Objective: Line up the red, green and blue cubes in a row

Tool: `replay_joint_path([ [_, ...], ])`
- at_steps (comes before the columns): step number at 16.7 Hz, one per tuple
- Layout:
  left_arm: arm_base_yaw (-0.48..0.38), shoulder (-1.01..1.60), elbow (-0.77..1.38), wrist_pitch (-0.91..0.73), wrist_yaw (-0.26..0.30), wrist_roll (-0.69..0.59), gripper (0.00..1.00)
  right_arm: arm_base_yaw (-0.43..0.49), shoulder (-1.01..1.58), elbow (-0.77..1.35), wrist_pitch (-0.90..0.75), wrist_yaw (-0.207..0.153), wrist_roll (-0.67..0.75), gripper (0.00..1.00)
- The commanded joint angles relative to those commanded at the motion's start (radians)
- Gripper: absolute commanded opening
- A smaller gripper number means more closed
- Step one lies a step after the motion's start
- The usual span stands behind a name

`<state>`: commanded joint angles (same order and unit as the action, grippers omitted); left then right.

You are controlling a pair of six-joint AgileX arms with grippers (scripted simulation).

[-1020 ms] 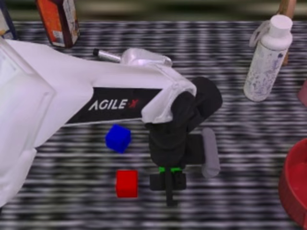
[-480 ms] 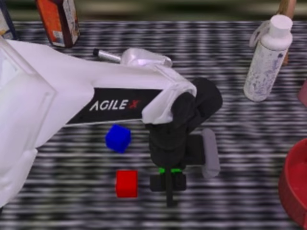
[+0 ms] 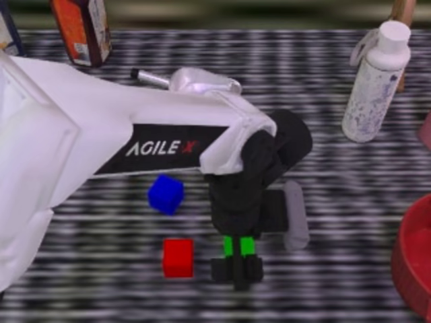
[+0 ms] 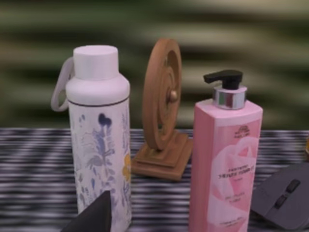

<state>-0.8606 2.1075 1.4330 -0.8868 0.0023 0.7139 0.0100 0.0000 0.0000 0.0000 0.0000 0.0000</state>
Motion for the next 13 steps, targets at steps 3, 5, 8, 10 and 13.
replay_joint_path([
  [3,0.0,0.0,0.0,0.0,0.0,0.0,1.0,0.0,0.0,0.0,0.0,0.0,0.0,1.0],
  [5,0.0,0.0,0.0,0.0,0.0,0.0,1.0,0.0,0.0,0.0,0.0,0.0,0.0,1.0],
  [8,0.002,-0.001,0.0,0.0,0.0,0.0,1.0,0.0,0.0,0.0,0.0,0.0,0.0,1.0],
  [10,0.0,-0.005,0.016,-0.017,0.0,0.003,1.0,0.0,0.0,0.0,0.0,0.0,0.0,1.0],
  [13,0.008,-0.036,0.081,-0.12,0.0,0.001,1.0,0.0,0.0,0.0,0.0,0.0,0.0,1.0],
])
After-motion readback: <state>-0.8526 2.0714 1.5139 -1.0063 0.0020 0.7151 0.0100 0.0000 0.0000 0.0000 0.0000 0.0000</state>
